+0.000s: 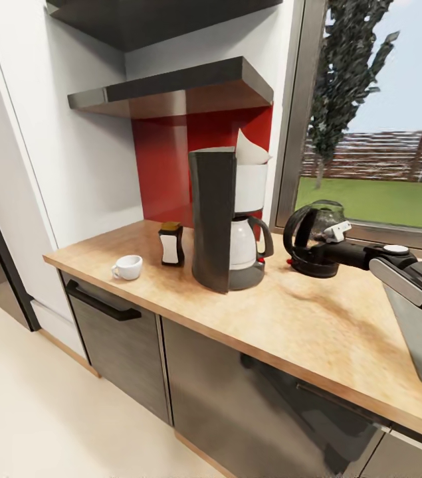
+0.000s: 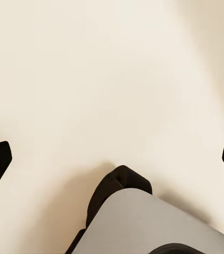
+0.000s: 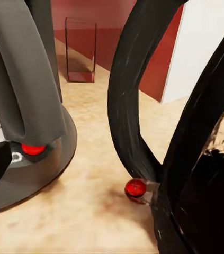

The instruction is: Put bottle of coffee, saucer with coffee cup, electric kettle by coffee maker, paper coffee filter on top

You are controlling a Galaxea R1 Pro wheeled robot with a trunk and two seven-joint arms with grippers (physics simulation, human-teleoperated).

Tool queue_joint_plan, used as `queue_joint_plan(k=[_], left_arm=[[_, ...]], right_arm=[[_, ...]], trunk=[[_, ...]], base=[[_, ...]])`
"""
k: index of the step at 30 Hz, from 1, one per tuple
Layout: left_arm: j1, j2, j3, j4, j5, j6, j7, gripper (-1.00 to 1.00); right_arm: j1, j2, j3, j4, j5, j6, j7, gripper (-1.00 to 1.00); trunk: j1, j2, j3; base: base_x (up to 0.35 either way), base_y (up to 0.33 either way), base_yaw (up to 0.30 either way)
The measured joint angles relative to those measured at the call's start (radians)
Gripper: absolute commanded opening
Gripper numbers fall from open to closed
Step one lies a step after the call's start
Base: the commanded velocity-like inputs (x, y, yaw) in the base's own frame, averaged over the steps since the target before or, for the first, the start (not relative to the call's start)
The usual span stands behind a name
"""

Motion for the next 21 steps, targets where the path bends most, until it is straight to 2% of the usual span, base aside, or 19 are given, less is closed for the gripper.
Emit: queue_joint_plan(k=[14, 21], left_arm=[[0.0, 0.0, 0.0, 0.0, 0.0, 0.0, 0.0, 1.0], [0.0, 0.0, 0.0, 0.0, 0.0, 0.0, 0.0, 1.0]], right_arm=[[0.0, 0.0, 0.0, -0.001, 0.0, 0.0, 0.002, 1.0], [0.0, 0.0, 0.0, -0.001, -0.003, 0.001, 0.004, 1.0]], trunk=[[0.001, 0.0, 0.0], [0.0, 0.0, 0.0]], base=[[-0.3, -0.001, 0.0], [-0.167, 0.0, 0.0]])
